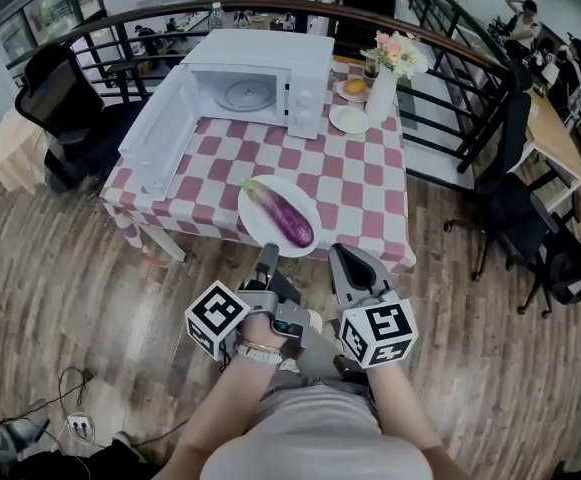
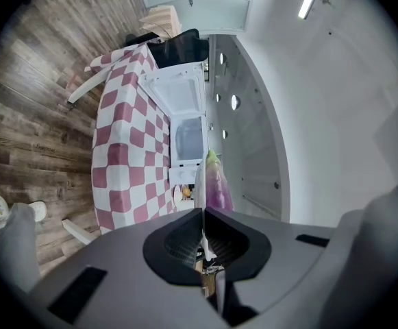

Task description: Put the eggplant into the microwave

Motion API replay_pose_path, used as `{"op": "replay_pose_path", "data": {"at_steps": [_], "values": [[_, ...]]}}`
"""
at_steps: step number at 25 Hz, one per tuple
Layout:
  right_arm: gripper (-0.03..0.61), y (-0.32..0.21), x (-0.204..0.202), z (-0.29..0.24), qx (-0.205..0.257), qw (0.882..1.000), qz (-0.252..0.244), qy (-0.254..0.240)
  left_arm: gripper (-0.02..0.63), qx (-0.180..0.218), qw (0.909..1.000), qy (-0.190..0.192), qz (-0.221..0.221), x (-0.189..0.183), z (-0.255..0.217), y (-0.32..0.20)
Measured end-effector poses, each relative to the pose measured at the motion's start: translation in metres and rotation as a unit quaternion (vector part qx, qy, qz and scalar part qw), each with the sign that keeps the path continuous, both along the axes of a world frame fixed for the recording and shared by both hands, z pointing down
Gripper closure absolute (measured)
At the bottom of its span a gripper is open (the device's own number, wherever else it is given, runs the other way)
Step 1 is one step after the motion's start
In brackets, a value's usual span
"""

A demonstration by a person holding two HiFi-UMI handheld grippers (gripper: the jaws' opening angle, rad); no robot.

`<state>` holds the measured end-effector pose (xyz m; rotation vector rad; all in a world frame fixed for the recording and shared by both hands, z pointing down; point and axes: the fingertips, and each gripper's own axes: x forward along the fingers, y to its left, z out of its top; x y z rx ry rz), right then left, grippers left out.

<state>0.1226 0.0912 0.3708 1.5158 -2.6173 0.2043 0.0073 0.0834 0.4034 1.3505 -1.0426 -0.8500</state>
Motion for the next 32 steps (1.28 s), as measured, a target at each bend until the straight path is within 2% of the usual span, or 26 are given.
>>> {"op": "replay_pose_path", "data": {"at_steps": [10,22,32], "values": [[0.552,-0.039,-0.013,0.0,0.0,1.0,-0.02,0.011,0.601,0.003,0.9999,0.002,-0.014,-0.016,-0.001,-0.041],[0.552,-0.104,-0.049,0.015,-0.002,1.0,-0.031,-0.004,0.601,0.003,0.9994,0.001,-0.033,-0.048,0.011,-0.099],[0.552,-0.173,-0.091,0.02,0.005,0.996,-0.083,-0.012,0.601,-0.008,0.9992,-0.003,-0.039,-0.079,0.028,-0.168]]}}
